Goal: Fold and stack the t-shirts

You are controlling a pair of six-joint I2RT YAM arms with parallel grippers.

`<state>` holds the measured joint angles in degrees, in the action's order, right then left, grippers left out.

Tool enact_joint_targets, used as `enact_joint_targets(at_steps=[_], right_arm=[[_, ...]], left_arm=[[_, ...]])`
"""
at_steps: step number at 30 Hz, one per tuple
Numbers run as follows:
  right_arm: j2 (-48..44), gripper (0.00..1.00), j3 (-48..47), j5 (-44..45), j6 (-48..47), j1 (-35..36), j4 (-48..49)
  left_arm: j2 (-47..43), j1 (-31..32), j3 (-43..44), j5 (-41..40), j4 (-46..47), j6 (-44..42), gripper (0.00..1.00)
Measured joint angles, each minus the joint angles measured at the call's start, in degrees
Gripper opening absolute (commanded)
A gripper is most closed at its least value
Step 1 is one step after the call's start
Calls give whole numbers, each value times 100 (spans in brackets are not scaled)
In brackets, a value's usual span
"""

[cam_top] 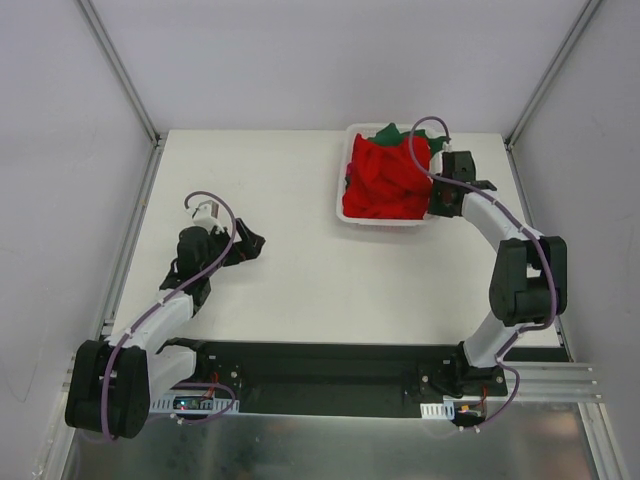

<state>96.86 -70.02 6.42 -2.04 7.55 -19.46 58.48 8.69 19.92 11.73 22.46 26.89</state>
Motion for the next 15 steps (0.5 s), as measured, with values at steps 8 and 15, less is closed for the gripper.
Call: enact_joint_targets(at_steps=[8, 15], right_arm=[[142, 1, -188, 153, -33, -745, -214], [393, 1, -577, 396, -11, -1355, -428]], left_arm=[[173, 39, -22, 129, 210, 87, 99], [232, 39, -24, 131, 278, 98, 99]])
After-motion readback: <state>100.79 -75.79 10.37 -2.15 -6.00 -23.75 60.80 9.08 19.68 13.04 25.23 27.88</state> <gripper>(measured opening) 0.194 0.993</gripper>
